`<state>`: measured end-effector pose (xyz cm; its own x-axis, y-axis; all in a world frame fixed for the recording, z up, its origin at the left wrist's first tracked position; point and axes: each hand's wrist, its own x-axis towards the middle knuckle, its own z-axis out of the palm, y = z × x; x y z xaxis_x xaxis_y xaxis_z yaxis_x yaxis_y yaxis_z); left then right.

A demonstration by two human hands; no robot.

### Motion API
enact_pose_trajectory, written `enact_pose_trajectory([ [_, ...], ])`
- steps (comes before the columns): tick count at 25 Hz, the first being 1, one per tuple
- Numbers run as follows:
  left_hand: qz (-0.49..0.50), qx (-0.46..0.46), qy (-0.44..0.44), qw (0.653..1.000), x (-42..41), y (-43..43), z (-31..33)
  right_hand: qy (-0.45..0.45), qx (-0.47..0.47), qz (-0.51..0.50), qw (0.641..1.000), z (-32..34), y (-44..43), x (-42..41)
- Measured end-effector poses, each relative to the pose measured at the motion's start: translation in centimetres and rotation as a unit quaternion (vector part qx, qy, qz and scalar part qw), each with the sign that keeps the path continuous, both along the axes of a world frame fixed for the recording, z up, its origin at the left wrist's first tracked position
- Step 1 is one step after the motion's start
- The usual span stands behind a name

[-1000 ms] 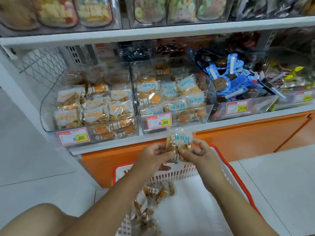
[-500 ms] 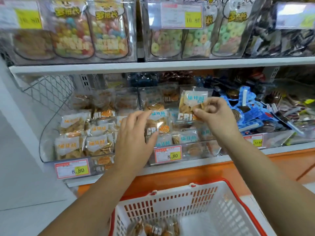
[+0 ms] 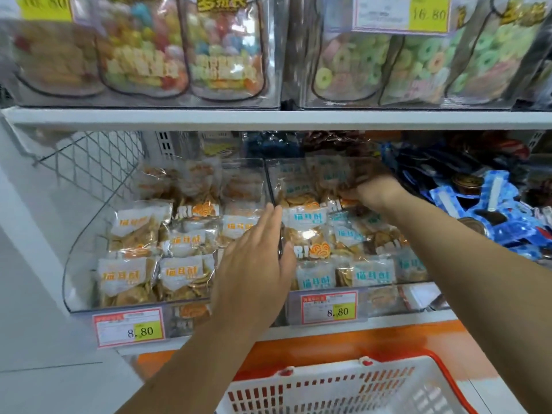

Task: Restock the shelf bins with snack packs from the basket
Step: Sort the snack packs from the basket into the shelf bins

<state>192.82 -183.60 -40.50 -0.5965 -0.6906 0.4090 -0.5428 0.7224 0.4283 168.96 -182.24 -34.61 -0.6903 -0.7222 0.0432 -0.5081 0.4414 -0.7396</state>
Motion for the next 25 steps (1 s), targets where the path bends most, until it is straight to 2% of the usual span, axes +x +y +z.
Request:
enact_pose_trajectory([
  [4, 0.000, 0.003, -0.005, 1.000, 0.0, 0.0, 0.0, 0.047, 0.061, -0.016, 0.997, -1.1, -0.7, -0.7],
  [7, -0.005, -0.002, -0.011, 1.000, -0.1, -0.1, -0.1, 0.162, 0.174, -0.028, 0.971, -1.0, -0.7, 0.2],
  [9, -0.004, 0.011, -0.009, 1.000, 0.0, -0.2, -0.1, 0.240, 0.177, -0.032, 0.954, 0.0, 0.0, 0.8],
  [11, -0.003, 0.003, 0.012, 1.000, 0.4, 0.0, -0.2, 0.269, 0.081, -0.036, 0.959, 1.3, 1.8, 1.4],
  [13, -0.010, -0.054, 0.083, 0.995, 1.2, 1.2, -0.2, 0.231, -0.091, -0.033, 0.968, 1.5, 5.4, 3.2],
  [15, -0.049, -0.091, 0.167, 0.981, 1.9, 3.6, -0.6, 0.176, -0.251, -0.028, 0.951, -0.8, 10.3, 6.6],
  [17, -0.116, -0.072, 0.179, 0.974, 2.7, 6.4, -2.7, 0.111, -0.331, -0.044, 0.936, -5.7, 14.6, 9.8],
  [18, -0.140, -0.037, 0.151, 0.978, 2.9, 7.8, -4.3, 0.081, -0.329, -0.058, 0.939, -8.9, 16.2, 11.0],
  [20, -0.156, 0.068, 0.048, 0.984, 3.8, 10.3, -9.0, 0.021, -0.240, -0.097, 0.966, -15.8, 18.4, 13.0],
  [22, -0.119, 0.181, -0.056, 0.975, 4.9, 12.5, -14.1, -0.021, -0.082, -0.081, 0.993, -21.9, 19.9, 14.4],
  [23, -0.087, 0.228, -0.097, 0.965, 5.4, 13.3, -16.5, -0.044, -0.004, -0.053, 0.998, -24.2, 20.5, 14.9],
  [25, -0.033, 0.309, -0.148, 0.939, 6.4, 14.5, -20.7, -0.112, 0.142, -0.007, 0.984, -27.9, 21.3, 15.4],
])
